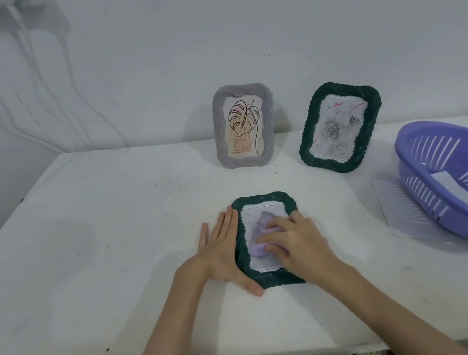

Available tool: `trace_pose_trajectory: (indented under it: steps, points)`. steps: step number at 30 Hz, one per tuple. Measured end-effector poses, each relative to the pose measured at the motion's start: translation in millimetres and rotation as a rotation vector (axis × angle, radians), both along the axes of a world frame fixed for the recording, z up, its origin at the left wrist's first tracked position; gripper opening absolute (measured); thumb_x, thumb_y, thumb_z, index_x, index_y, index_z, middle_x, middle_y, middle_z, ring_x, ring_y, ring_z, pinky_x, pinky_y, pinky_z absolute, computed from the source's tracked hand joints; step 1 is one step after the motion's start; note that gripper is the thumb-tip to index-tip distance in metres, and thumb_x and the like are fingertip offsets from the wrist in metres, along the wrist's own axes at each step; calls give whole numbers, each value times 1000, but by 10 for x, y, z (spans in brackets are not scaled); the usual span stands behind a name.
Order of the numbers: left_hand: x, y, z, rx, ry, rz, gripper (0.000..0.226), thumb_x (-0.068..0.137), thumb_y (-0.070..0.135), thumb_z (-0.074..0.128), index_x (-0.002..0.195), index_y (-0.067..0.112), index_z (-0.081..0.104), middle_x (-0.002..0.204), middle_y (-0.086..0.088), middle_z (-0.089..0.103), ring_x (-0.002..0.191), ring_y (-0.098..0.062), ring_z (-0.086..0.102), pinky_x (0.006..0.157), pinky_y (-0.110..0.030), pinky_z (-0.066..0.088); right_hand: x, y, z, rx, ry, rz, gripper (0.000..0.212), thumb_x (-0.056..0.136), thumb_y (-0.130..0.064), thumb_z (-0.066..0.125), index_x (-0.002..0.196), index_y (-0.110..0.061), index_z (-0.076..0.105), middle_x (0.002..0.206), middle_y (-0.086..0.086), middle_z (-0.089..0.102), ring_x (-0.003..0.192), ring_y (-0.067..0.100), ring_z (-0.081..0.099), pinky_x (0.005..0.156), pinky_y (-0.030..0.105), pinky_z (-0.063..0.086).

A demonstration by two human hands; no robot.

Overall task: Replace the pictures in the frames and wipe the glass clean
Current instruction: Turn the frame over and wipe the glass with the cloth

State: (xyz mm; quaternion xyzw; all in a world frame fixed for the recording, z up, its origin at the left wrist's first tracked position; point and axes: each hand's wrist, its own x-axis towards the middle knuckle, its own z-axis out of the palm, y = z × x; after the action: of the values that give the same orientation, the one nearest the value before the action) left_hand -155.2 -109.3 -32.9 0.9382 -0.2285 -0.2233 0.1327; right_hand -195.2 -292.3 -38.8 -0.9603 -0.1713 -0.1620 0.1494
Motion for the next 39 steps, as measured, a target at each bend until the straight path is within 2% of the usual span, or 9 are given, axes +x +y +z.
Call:
trace_pose_trajectory:
  steps: [4, 8, 13, 18, 21, 25, 28, 34, 39]
  points:
    - [-21, 0, -19, -36, -41, 12, 150, 47, 69, 75, 137, 18, -34, 147, 6, -37, 135, -8, -35, 114, -43, -19, -287, 55, -41, -17, -1, 82, 18, 83, -29, 53, 77, -36, 69, 97, -13, 65, 74, 19, 51, 57, 28, 40]
    - [-33, -2, -17, -63, -38, 32, 152, 44, 67, 78, 139, 18, -32, 149, 7, -34, 136, -7, -33, 114, -43, -19, -227, -226, 12, 10, -4, 37, 13, 75, -20, 67, 82, -31, 71, 95, -8, 67, 67, 21, 50, 56, 31, 42]
    - [-38, -1, -16, -83, -43, 40, 151, 45, 67, 77, 139, 19, -31, 149, 7, -34, 135, -7, -33, 114, -42, -20, -174, -79, -68, 148, 51, 11, 21, 85, -25, 57, 105, -25, 66, 102, -8, 67, 76, 20, 48, 70, 26, 37]
    - [-67, 27, -36, -171, -13, 55, 148, 45, 63, 79, 141, 23, -26, 150, 8, -32, 135, -6, -33, 113, -41, -22, -389, -343, -40, 171, 61, 48, 15, 83, -25, 62, 96, -23, 70, 95, -7, 67, 79, 18, 48, 71, 26, 43]
    - [-176, -25, -42, -288, 27, 113, 137, 49, 69, 66, 143, 21, -21, 151, 10, -28, 136, -4, -29, 112, -35, -22, -221, -277, -79, 219, 36, -73, 15, 82, -23, 62, 95, -22, 70, 101, 0, 66, 84, 22, 50, 74, 30, 48]
    - [-300, -142, -102, -324, -87, 215, 128, 49, 88, 28, 145, 15, -17, 152, 8, -25, 133, 1, -26, 111, -31, -20, -200, -101, -138, 203, 17, -26, 20, 86, -27, 54, 100, -22, 68, 104, -4, 67, 83, 23, 52, 75, 26, 44]
    - [-313, -134, -166, -218, -153, 141, 158, 25, 95, 41, 141, 13, -26, 145, 9, -34, 134, -7, -32, 109, -34, -22, -354, -287, -79, 188, 50, 107, 19, 85, -28, 56, 98, -23, 69, 103, -9, 67, 88, 15, 52, 79, 21, 39]
    - [-343, -192, -192, -210, -275, 199, 149, 27, 98, 20, 143, 14, -22, 141, 13, -32, 136, -5, -26, 110, -34, -20, -178, -323, -104, 215, 18, -47, 25, 86, -34, 50, 96, -24, 69, 105, -3, 66, 86, 19, 49, 79, 22, 41]
    - [-389, -234, -161, -254, -297, 260, 144, 30, 93, 32, 144, 18, -15, 142, 17, -24, 137, -1, -20, 110, -31, -19, -369, -218, -117, 179, 66, 109, 20, 87, -31, 53, 97, -23, 68, 99, -8, 67, 85, 15, 49, 76, 24, 42]
